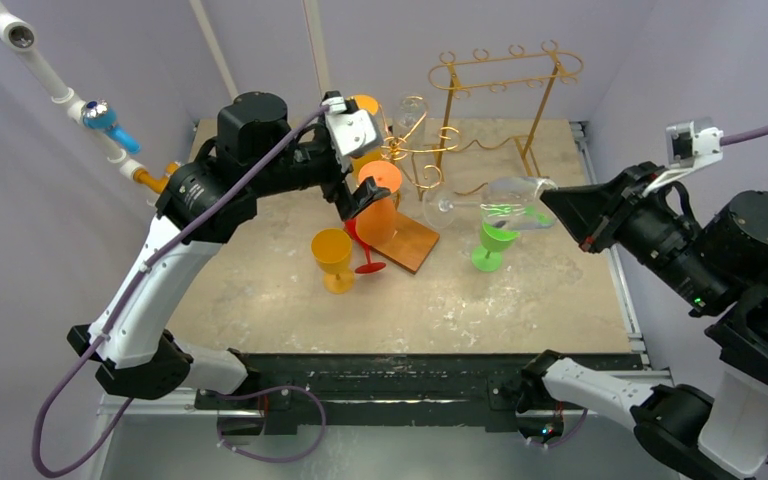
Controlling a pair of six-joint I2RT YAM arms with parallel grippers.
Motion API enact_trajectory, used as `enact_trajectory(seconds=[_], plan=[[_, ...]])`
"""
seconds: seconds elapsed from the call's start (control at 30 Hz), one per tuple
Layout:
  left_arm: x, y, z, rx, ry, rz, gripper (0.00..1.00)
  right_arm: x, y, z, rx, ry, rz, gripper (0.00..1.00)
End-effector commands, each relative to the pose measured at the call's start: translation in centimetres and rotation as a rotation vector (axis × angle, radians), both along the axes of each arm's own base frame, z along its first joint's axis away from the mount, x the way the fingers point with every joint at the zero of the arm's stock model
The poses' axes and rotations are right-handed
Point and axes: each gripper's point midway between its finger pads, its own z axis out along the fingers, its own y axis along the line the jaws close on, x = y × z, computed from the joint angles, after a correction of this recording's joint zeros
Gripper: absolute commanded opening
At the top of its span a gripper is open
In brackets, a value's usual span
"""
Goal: Place the wine glass upside down on the wine glass rack
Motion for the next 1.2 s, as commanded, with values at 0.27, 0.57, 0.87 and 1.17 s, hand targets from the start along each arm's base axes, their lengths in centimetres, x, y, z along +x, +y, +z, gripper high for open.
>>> enact_trajectory(seconds=[0.27, 0.57, 0.87, 1.17], plan=[[-4.5, -2.4, -1.9, -0.107, 0.317, -0.16, 1.0, 4.2, 4.4, 5.0, 0.111, -0.171, 0.065, 0.0], [-3.1, -4.1, -0.7, -0.199, 0.345, -0.138, 0.9, 4.7, 5.3, 5.1, 0.137, -0.187, 0.091, 0.0], [-0.1, -4.3, 1.0, -0.314, 0.375, -0.116, 0.08, 4.7, 7.5, 2.5, 0.203, -0.193, 0.181, 0.0], [-1.0, -4.3, 3.6, -0.333, 0.307, -0.211, 0.0, 4.7, 10.4, 0.3, 0.221, -0.17, 0.313, 0.0]])
